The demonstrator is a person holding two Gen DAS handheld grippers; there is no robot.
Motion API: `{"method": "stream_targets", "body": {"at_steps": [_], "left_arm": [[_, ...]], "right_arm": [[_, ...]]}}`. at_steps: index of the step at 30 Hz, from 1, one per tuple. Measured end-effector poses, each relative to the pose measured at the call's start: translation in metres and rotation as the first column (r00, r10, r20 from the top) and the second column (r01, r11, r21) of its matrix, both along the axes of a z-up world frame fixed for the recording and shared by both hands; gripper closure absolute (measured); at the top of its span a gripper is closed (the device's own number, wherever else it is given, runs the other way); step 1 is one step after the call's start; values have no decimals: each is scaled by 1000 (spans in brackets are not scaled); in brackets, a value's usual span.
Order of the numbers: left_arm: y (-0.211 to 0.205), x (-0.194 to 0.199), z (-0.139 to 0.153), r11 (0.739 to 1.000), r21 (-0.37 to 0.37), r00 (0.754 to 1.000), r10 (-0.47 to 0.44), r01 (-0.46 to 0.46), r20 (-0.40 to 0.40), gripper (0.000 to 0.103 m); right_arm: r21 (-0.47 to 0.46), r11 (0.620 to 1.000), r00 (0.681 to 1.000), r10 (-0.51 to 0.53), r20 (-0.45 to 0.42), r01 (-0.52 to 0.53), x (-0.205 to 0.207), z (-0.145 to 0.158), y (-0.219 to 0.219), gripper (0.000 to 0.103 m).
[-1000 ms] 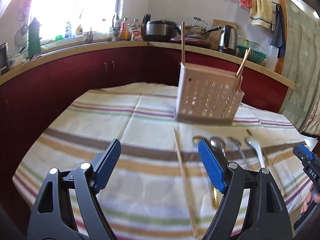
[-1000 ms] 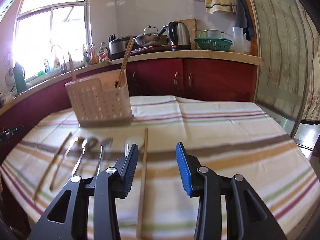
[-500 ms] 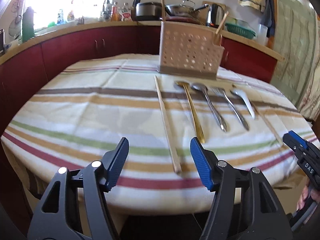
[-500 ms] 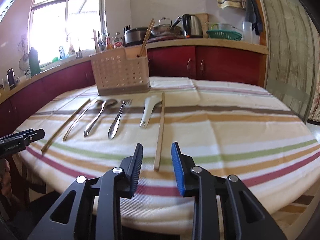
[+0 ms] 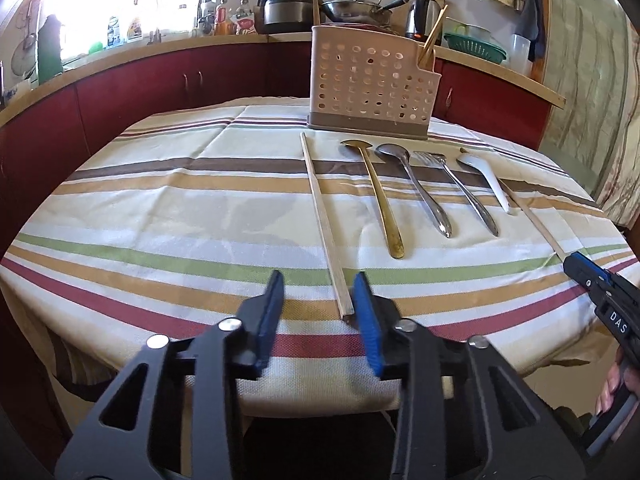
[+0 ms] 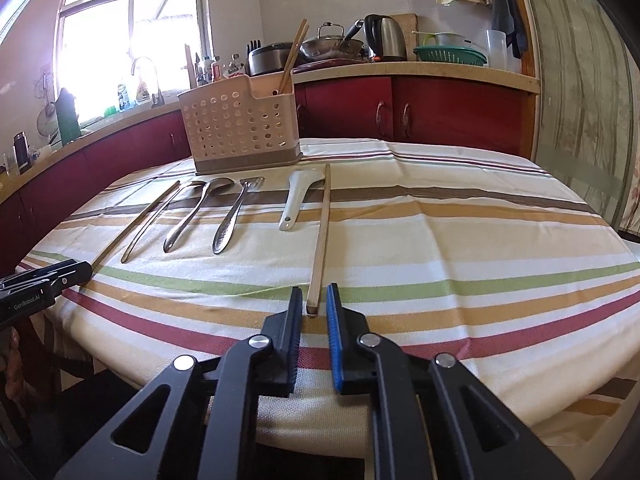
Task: Organize utensils
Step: 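Lower left tool and close on a wooden chopstick while right tool grasps another chopstick, then lift both held chopsticks and carry them over the beige caddy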
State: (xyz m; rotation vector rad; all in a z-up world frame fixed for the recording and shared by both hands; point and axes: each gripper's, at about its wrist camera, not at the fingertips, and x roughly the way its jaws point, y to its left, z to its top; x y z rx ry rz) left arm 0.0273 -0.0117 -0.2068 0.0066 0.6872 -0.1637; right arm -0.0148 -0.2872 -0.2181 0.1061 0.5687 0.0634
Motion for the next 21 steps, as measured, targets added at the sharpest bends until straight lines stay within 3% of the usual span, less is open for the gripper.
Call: {"method": "stream_targets", "body": {"at_steps": [5, 12, 21], "left_arm": [[7, -1, 0, 1000, 2, 1000, -2, 2, -4, 96], [20, -5, 6, 1000, -20, 1000, 3, -4, -17, 96], [30, -15, 43, 1000, -13, 997, 6, -5, 73, 96]], "right_arm": [[2, 1000, 1000, 6, -2, -6, -1, 0, 0, 96], [-3, 1000, 1000, -6, 28, 6, -4, 9, 0, 96], [-19, 999, 988, -39, 146, 42, -16, 51, -10, 96]]}}
